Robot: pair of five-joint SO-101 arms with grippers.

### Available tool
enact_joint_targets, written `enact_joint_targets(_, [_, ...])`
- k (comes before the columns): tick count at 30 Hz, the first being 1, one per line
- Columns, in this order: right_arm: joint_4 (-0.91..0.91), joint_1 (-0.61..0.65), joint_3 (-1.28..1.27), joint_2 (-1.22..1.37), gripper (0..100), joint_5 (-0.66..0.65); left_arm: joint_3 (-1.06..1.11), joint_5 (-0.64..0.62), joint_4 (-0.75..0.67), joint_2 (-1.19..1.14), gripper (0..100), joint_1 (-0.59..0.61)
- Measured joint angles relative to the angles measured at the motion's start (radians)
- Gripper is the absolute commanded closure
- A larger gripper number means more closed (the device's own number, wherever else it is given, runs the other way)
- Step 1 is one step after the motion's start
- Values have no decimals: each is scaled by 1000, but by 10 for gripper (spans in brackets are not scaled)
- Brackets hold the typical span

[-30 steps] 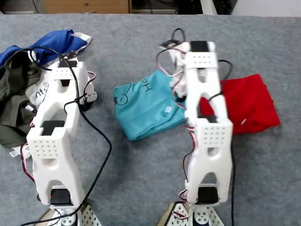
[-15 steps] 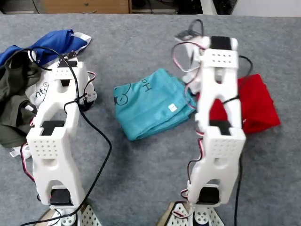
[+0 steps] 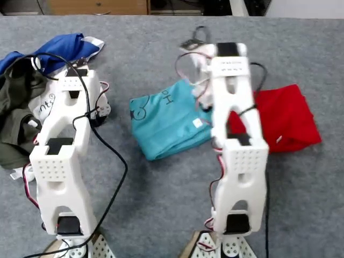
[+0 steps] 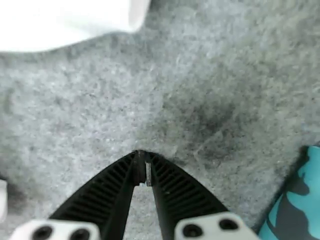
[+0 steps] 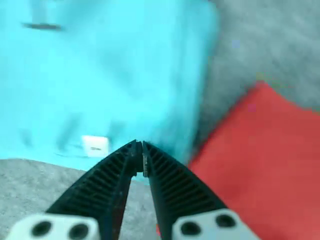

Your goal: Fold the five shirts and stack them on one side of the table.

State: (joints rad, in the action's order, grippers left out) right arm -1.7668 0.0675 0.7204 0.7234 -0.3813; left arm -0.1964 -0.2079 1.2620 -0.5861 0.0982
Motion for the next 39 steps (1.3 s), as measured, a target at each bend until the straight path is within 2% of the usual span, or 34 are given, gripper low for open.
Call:
enact_joint_targets(9, [0,-100,-121,0,993,-18,0,0,0,0,981,0])
enact_joint_targets(16, [0,-103,37,-12,993,-18,0,0,0,0,981,0])
enact_joint_targets(21, [0,-72,52,-147,993,9,-5,-11,18,25,981,-5])
enact_joint_targets(24, [0,-5,-28,-232,993,12,-17,-52,38,77,981,-60])
enact_joint_targets(29, [14,83,-259,-255,993,12,-20,-74,41,143,981,-230])
enact_joint_targets(33, [149,75,-460,-255,993,12,-20,-77,-32,141,981,-293])
enact_joint_targets(39, [376,-20,-700,-255,993,-29,-25,-78,-126,54,981,-298])
